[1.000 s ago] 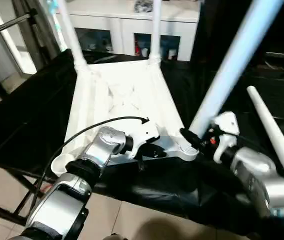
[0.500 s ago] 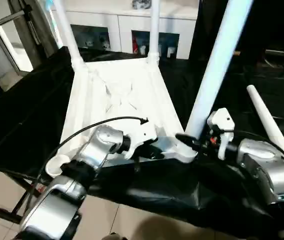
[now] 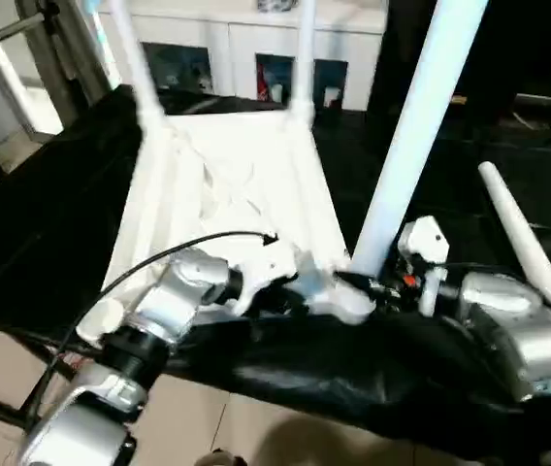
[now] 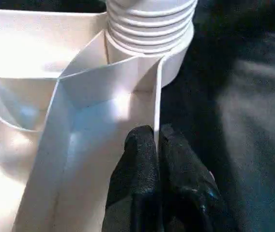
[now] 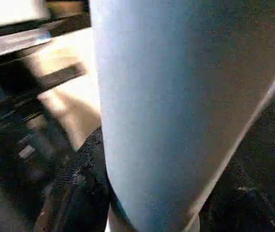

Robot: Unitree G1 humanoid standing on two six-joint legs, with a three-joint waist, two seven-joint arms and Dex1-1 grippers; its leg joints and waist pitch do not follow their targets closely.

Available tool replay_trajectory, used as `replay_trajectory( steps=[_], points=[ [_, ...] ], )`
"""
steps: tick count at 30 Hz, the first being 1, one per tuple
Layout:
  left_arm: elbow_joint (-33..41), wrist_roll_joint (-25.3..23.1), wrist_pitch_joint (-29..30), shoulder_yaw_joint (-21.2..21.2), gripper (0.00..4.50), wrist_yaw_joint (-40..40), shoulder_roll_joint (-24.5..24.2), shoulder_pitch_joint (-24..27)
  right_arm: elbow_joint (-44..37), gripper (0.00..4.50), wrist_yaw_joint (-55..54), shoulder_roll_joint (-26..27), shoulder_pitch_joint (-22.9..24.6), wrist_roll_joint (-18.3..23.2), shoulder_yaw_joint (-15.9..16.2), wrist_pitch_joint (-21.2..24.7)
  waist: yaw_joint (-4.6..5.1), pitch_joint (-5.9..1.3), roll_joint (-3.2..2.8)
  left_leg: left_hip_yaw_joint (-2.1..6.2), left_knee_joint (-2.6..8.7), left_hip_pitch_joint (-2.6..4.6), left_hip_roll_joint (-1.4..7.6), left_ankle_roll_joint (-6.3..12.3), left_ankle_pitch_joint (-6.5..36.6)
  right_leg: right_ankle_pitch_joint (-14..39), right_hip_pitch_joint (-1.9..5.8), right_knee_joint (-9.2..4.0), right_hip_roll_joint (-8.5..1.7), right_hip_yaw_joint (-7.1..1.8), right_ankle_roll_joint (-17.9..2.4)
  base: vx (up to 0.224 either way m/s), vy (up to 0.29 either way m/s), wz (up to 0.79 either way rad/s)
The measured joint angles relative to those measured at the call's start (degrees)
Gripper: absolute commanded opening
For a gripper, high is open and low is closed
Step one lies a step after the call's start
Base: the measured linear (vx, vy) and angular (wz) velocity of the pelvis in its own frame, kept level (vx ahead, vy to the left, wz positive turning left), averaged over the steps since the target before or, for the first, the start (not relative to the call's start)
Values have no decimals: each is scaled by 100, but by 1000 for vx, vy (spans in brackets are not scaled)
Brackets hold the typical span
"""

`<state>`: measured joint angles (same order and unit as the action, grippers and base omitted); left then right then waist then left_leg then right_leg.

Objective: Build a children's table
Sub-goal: Insert table leg to table base

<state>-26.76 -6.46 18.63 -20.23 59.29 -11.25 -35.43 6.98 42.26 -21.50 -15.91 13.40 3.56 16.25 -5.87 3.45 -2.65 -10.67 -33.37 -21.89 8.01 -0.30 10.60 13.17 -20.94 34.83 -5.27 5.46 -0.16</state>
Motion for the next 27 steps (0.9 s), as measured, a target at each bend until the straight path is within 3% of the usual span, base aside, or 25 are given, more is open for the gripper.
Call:
replay_trajectory(
  steps=[7,12,19,27],
  points=[
    [-630,-135,852,190,0,-1405,953,-538,-3,190,-2324,1073,-362,-561,-430,789,90,18,-17,0,66,10,-7,-4,-3,1,-2,-92,2,3,6,0,0,0],
    [-682,-210,1011,208,0,-1851,1213,-570,49,190,-2997,1395,-526,-724,-549,1027,89,-2,-13,-1,67,25,-7,-4,-3,-16,11,-114,2,2,-2,0,0,0],
    [-680,-221,1145,218,0,-1959,1269,-571,52,190,-3117,1477,-624,-861,-548,1257,86,-16,-5,-2,111,86,-12,-5,-3,-18,56,-155,3,1,-1,0,0,0],
    [-680,-222,1146,222,0,-1989,1269,-576,101,190,-3100,1477,-698,-884,-547,1303,91,-20,-10,-16,132,95,-13,-7,-3,-37,59,-177,4,-2,1,0,0,0]
  ],
)
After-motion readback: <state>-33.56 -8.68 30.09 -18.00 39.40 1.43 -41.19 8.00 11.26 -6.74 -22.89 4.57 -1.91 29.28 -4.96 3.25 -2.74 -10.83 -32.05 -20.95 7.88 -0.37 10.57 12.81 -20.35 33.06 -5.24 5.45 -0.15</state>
